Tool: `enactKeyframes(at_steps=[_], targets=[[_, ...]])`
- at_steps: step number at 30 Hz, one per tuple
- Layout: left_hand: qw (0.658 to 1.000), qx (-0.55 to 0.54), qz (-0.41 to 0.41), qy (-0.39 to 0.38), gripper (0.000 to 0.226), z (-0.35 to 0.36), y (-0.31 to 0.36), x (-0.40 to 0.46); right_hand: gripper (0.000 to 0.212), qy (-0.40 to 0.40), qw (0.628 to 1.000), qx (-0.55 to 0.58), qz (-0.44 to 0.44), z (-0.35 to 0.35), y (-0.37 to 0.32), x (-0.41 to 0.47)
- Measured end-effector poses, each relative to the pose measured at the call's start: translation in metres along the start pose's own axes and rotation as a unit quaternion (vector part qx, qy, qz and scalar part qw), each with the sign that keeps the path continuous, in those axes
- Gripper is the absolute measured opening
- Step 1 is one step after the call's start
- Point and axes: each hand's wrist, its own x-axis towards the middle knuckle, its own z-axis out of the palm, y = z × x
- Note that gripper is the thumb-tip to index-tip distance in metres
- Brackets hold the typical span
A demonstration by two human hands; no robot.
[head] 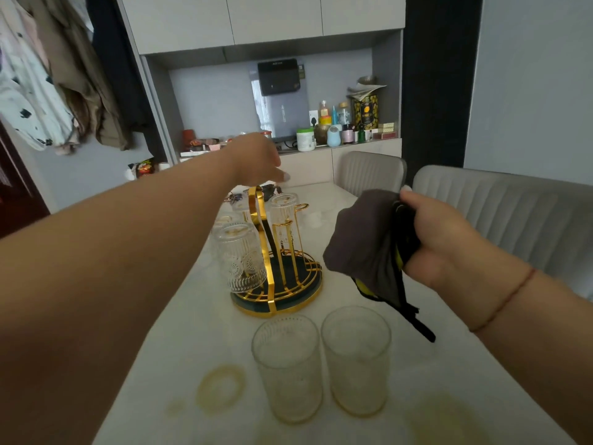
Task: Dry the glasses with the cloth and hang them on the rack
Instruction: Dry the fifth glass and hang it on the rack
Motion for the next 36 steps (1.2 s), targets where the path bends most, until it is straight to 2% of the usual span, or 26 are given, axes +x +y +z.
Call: enactKeyframes(at_steps=[2, 4, 7, 9, 13, 16, 19, 21, 28, 36], targets=[[0.997, -0.061, -0.005, 0.047, 0.038, 0.000, 0.003, -0.023, 0.029, -0.003, 1.000, 0.006, -0.002, 0.000, -0.002, -0.013], [0.992, -0.111, -0.008, 0.059, 0.032, 0.000, 0.006, -0.048, 0.031, -0.009, 1.000, 0.021, 0.000, -0.001, -0.004, -0.026], [0.986, -0.165, -0.017, 0.028, 0.028, 0.005, 0.010, -0.088, 0.033, -0.022, 0.998, 0.052, 0.008, -0.003, -0.006, -0.050], [0.984, -0.176, -0.033, -0.004, 0.033, 0.009, 0.014, -0.113, 0.034, -0.034, 0.997, 0.072, 0.010, -0.005, -0.006, -0.065], [0.976, -0.186, -0.091, -0.069, 0.062, 0.018, 0.021, -0.161, 0.035, -0.051, 0.994, 0.095, 0.009, -0.011, -0.005, -0.090], [0.940, -0.285, -0.145, -0.116, 0.103, 0.034, 0.023, -0.196, 0.036, -0.056, 0.992, 0.109, 0.007, -0.016, -0.003, -0.105], [0.910, -0.349, -0.169, -0.148, 0.119, 0.062, 0.027, -0.229, 0.035, -0.059, 0.989, 0.133, 0.005, -0.023, 0.002, -0.119], [0.902, -0.365, -0.189, -0.134, 0.116, 0.087, 0.029, -0.243, 0.033, -0.056, 0.986, 0.156, 0.008, -0.027, 0.009, -0.128], [0.893, -0.390, -0.222, 0.001, 0.075, 0.133, 0.045, -0.247, 0.034, -0.055, 0.975, 0.214, -0.022, -0.046, 0.037, -0.154], [0.859, -0.428, -0.271, 0.073, 0.070, 0.142, 0.046, -0.247, 0.035, -0.058, 0.969, 0.229, -0.077, -0.046, 0.072, -0.172]])
